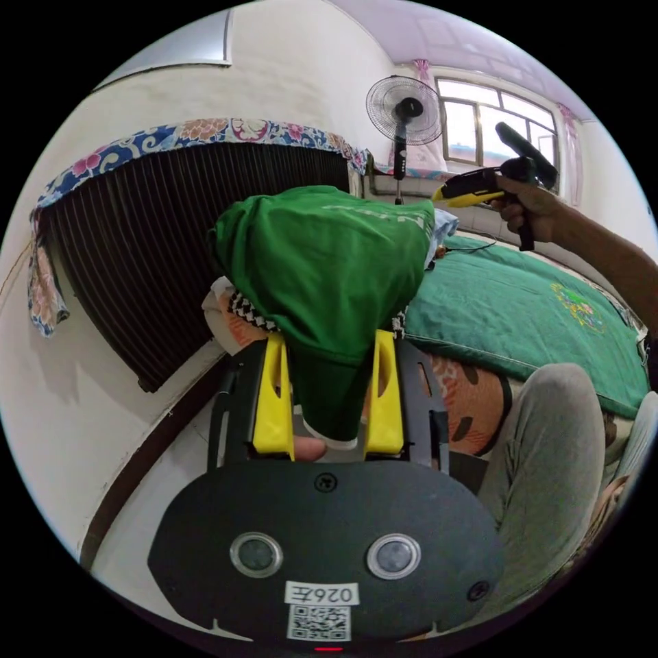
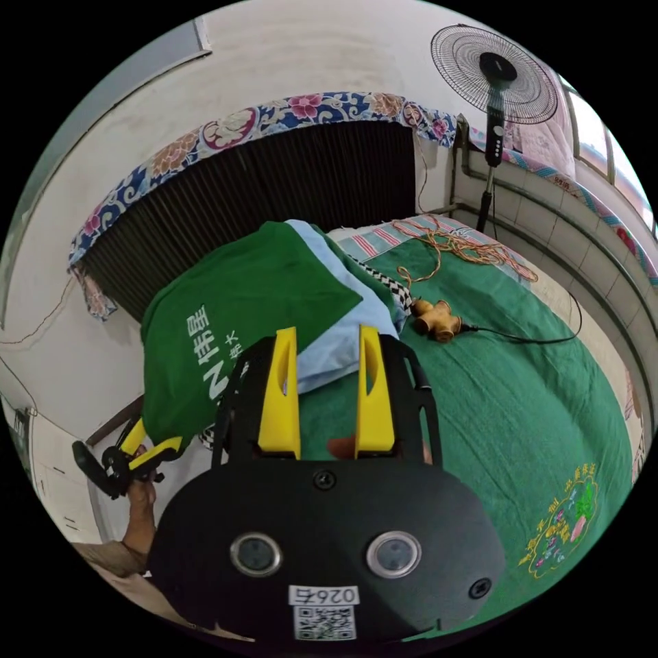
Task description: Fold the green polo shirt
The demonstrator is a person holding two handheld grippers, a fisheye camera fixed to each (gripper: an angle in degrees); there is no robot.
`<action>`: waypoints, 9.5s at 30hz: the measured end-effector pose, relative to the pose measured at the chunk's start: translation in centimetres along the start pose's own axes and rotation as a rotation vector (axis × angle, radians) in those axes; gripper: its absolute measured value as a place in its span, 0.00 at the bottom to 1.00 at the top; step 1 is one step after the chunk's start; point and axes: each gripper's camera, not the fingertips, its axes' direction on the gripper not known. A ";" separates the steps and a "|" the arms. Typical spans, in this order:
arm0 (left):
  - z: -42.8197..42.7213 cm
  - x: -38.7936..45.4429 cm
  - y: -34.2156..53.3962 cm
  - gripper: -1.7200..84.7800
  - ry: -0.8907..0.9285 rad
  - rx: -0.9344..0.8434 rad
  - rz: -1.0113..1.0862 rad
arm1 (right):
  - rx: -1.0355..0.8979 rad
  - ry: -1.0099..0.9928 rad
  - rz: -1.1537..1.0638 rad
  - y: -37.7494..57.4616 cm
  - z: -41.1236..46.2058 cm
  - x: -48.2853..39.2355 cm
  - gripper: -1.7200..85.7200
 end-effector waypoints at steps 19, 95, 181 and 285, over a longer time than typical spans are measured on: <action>-14.4 -6.3 -8.4 0.08 -0.096 0.175 0.049 | 0.114 -0.236 -0.017 -3.7 -4.3 0.1 0.00; 17.1 49.2 -48.0 0.08 1.055 -0.267 0.507 | 0.308 0.292 0.703 55.5 -14.5 53.3 0.00; 19.8 44.2 -45.6 0.03 1.372 -0.089 0.553 | -0.253 -0.556 -0.015 44.6 -3.6 44.6 0.14; 21.4 59.2 -64.1 0.06 0.719 -0.348 0.211 | 0.047 0.617 0.985 77.4 -34.0 74.9 0.05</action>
